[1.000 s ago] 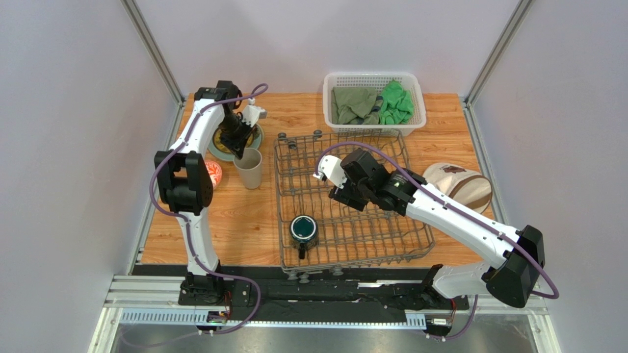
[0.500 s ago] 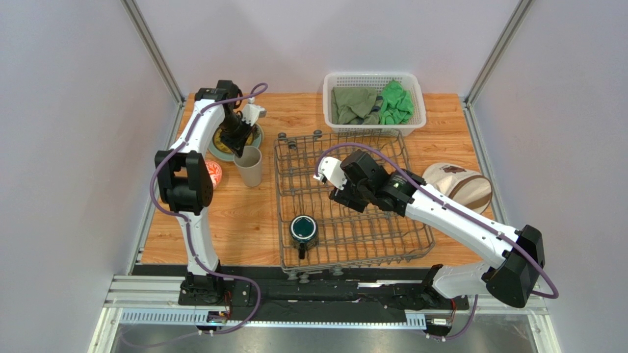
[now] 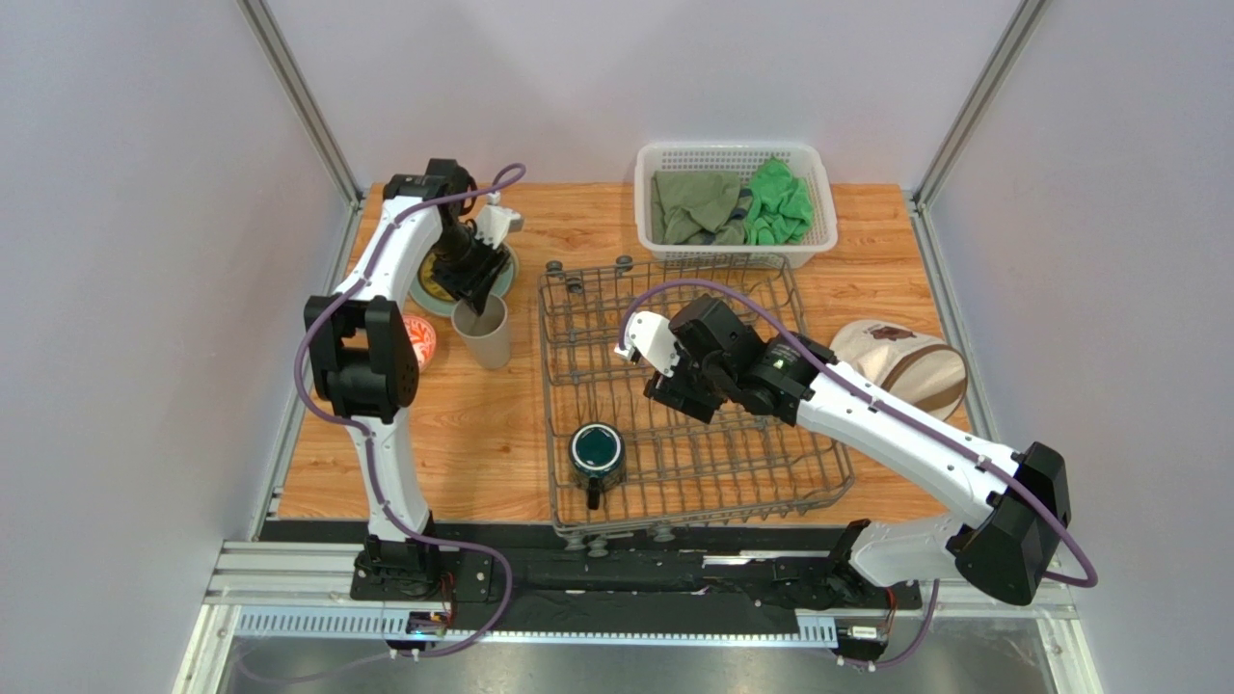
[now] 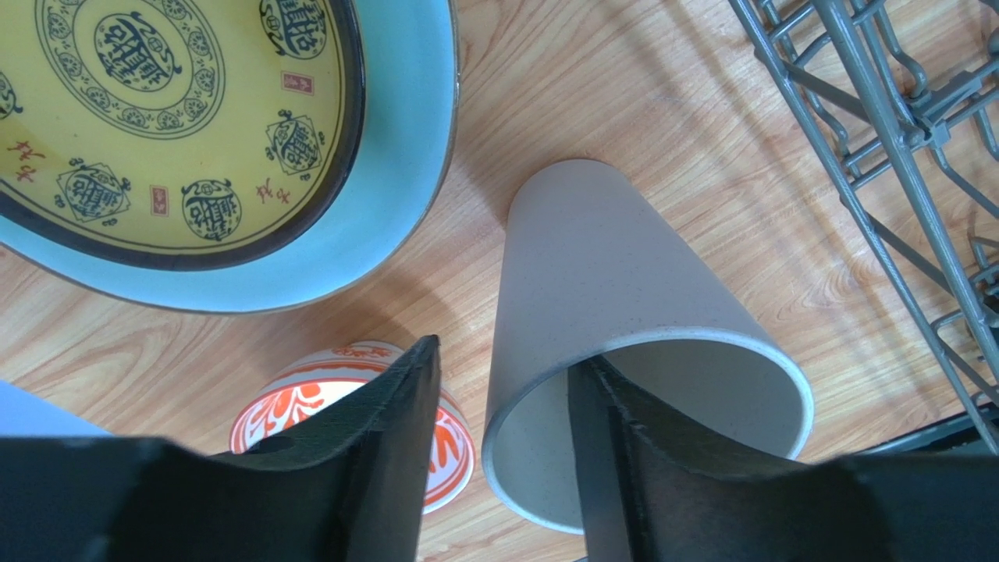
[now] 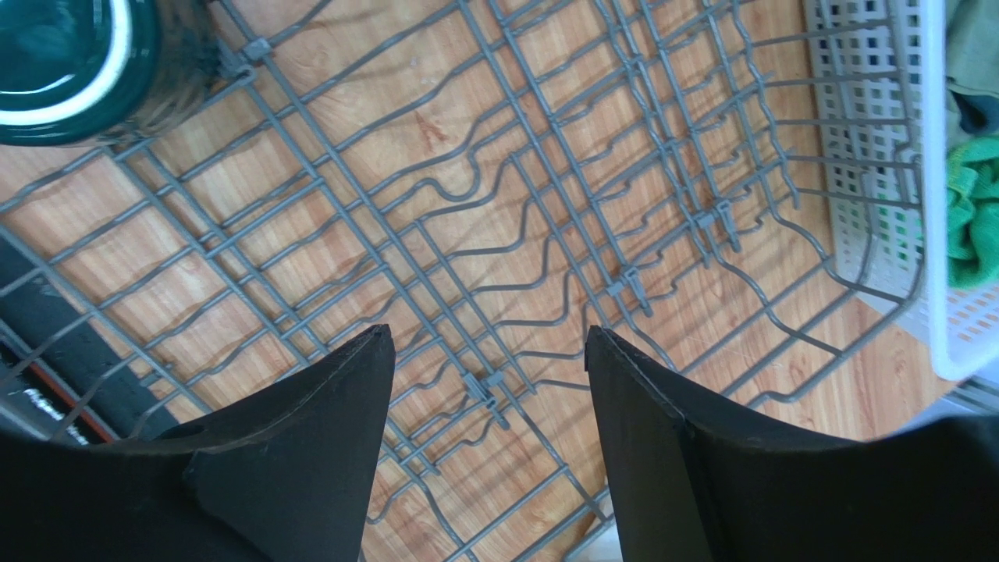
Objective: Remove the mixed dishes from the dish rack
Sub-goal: Place the cup at the center of the board.
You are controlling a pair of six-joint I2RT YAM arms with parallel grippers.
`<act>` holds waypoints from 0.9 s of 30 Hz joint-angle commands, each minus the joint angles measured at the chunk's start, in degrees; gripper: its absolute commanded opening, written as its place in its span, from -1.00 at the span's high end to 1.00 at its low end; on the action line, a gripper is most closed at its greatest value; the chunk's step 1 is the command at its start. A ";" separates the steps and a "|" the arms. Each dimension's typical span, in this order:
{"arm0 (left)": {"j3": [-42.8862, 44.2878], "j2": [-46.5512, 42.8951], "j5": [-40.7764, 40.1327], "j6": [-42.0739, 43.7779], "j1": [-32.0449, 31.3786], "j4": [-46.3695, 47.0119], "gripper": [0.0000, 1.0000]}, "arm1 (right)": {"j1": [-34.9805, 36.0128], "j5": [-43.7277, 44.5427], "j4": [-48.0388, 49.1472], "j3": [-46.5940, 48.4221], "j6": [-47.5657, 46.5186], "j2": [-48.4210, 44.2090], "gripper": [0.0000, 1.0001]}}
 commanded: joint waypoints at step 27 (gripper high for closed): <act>-7.38 -23.60 1.34 -3.97 0.36 2.04 -0.73 | 11.94 -14.81 4.18 8.08 24.65 14.27 -0.31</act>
